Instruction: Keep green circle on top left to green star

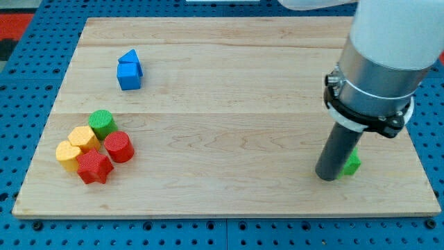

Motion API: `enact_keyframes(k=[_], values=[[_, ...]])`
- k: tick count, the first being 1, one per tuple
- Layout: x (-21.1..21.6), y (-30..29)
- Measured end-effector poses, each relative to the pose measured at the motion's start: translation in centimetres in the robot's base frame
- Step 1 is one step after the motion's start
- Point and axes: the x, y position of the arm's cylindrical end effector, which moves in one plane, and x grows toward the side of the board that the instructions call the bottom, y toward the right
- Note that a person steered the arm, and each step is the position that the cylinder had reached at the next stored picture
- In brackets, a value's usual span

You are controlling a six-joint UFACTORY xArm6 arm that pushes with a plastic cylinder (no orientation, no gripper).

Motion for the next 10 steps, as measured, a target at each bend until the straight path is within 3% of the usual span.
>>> enact_keyframes(k=[1, 3, 5, 6, 8, 10], values=[[0.0, -6.3], [-9.1, -12.2], [-13.7, -30.7], [-13.6, -38.4], [-8.7, -36.4], [-8.5, -21.2]])
